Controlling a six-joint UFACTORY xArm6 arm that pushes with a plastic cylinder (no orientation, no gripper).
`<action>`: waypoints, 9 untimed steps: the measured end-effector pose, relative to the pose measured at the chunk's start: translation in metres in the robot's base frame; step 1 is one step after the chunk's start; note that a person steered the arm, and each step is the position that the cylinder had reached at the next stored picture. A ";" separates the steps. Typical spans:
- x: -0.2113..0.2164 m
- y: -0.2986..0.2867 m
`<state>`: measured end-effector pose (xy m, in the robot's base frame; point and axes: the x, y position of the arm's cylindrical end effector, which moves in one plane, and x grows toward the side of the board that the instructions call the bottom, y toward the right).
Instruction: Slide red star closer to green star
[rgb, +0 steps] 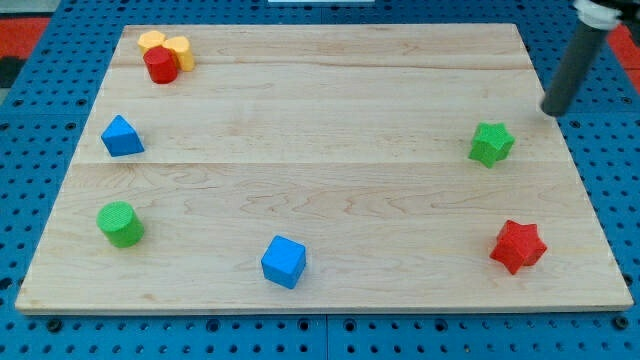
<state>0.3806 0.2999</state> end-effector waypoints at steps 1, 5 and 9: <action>0.049 0.028; 0.224 -0.038; 0.156 -0.102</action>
<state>0.5370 0.1982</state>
